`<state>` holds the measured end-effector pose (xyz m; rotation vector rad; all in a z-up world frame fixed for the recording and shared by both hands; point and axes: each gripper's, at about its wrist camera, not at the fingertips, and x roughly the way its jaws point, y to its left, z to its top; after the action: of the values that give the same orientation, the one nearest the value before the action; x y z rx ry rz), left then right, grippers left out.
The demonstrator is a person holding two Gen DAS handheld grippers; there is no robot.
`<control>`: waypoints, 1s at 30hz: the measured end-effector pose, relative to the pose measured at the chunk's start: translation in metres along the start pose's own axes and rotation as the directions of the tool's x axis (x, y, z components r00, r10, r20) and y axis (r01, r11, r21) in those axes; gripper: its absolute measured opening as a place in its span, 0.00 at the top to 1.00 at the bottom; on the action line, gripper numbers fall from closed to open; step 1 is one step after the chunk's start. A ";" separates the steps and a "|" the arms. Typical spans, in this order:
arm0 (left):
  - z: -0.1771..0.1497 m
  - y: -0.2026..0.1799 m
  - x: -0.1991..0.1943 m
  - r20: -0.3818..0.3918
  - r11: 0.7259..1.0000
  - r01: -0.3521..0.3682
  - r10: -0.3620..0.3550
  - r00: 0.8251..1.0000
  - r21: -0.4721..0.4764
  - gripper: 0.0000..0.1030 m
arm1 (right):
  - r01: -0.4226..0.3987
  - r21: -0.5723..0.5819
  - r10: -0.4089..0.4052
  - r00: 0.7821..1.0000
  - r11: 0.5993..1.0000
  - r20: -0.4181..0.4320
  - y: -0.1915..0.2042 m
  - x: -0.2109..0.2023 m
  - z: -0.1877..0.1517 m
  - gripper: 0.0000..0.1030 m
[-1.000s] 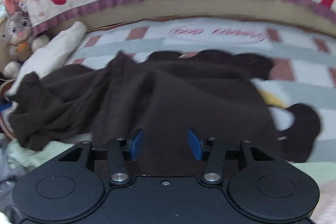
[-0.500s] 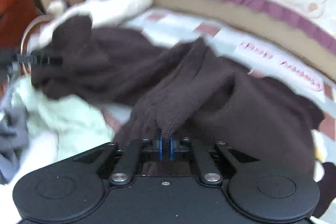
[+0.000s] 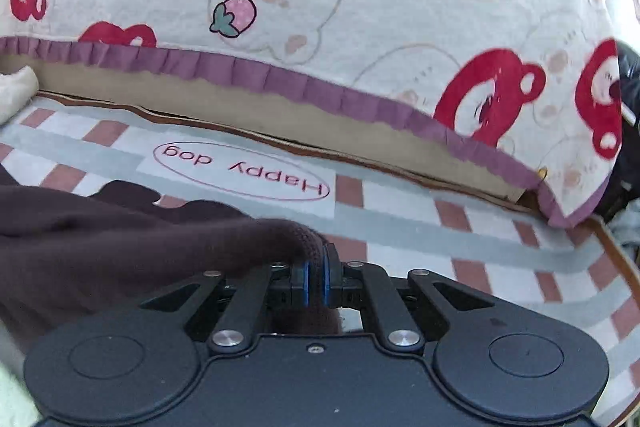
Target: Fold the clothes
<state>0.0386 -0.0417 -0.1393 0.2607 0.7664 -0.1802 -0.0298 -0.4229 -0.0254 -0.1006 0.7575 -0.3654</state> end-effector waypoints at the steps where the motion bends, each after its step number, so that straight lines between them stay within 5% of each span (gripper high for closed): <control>1: -0.001 -0.005 -0.002 0.002 0.999 0.011 -0.011 1.000 0.038 0.23 | -0.004 0.001 0.004 1.000 1.000 0.001 -0.003 -0.001 -0.002 0.92; 5: -0.008 -0.026 0.002 0.003 0.985 0.006 -0.007 1.000 0.172 0.14 | 0.013 0.004 -0.013 1.000 1.000 0.010 -0.012 -0.004 -0.007 0.93; 8: -0.008 -0.032 0.015 0.001 0.971 -0.069 0.071 0.997 0.227 0.16 | 0.037 -0.006 -0.037 0.999 0.999 0.033 -0.019 -0.006 -0.001 0.93; 10: 0.004 -0.024 0.019 0.026 0.971 -0.115 0.113 0.993 0.211 0.56 | 0.054 -0.038 -0.053 0.997 0.998 0.050 -0.021 -0.009 0.004 0.93; 12: 0.022 -0.008 0.019 0.059 0.982 -0.108 0.100 0.993 0.156 0.79 | 0.055 -0.049 -0.052 0.997 0.997 0.056 -0.024 -0.009 0.010 0.93; 13: 0.032 0.001 0.018 0.080 0.987 -0.101 0.092 0.993 0.123 0.82 | 0.049 -0.046 -0.046 0.998 0.998 0.053 -0.025 -0.008 0.012 0.93; 19: 0.069 0.024 0.012 0.238 0.995 -0.088 0.096 0.966 -0.043 0.78 | 0.000 0.030 -0.001 1.000 1.000 0.009 -0.022 0.015 0.009 0.91; 27: 0.033 0.006 0.022 0.129 0.998 -0.064 0.064 0.990 -0.002 0.57 | -0.078 0.059 0.084 0.991 0.995 -0.103 -0.005 0.043 -0.003 0.87; 30: 0.017 0.007 0.026 0.080 0.998 -0.055 0.057 0.995 -0.019 0.48 | -0.102 0.086 0.112 0.986 0.991 -0.122 -0.014 0.043 -0.004 0.73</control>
<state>0.0700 -0.0421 -0.1443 0.2577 0.6801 -0.1304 -0.0074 -0.4518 -0.0532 0.0388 0.8690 -0.3012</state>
